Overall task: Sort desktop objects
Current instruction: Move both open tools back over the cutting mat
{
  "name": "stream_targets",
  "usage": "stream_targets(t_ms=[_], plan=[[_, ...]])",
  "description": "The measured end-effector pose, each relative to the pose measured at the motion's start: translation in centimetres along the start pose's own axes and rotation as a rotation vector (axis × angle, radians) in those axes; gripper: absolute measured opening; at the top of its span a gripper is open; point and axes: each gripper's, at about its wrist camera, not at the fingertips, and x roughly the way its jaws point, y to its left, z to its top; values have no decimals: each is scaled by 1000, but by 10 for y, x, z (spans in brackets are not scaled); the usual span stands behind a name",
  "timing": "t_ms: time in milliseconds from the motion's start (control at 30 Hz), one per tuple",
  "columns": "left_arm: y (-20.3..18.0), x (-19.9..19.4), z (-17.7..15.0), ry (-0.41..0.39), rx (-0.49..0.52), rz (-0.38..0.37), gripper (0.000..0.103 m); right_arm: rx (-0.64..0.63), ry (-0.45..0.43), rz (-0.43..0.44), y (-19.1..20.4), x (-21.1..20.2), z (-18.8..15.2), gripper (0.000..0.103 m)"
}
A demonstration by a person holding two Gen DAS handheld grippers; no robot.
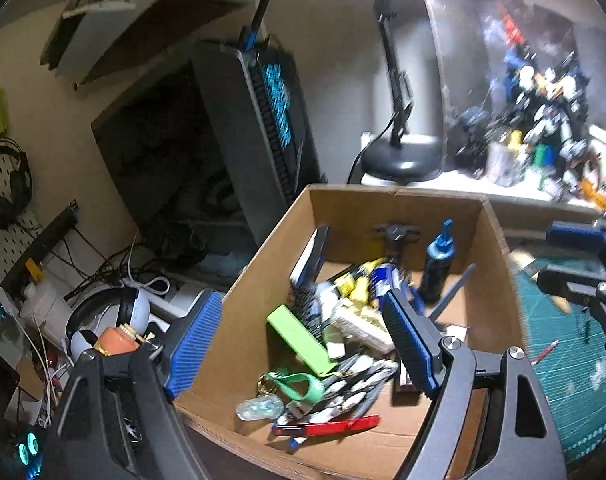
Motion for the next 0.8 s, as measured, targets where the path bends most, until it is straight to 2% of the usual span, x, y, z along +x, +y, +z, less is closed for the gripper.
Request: stream_targets(t_ms=[100, 133, 167, 200, 500, 800], plan=[[-8, -20, 3, -53, -4, -31, 85, 28, -2, -32, -14, -18, -15, 49], [-11, -26, 4, -71, -8, -43, 90, 38, -3, -43, -19, -24, -20, 49], [-14, -31, 5, -90, -13, -56, 100, 47, -2, -65, -24, -29, -24, 49], [-18, -36, 5, -108, -18, -73, 103, 60, -4, -78, -30, -34, -29, 49], [-68, -69, 4, -194, 19, -231, 103, 201, -6, -200, -85, -84, -69, 49], [-130, -62, 0, -169, 96, -379, 103, 293, 10, -300, -113, -123, -110, 49]])
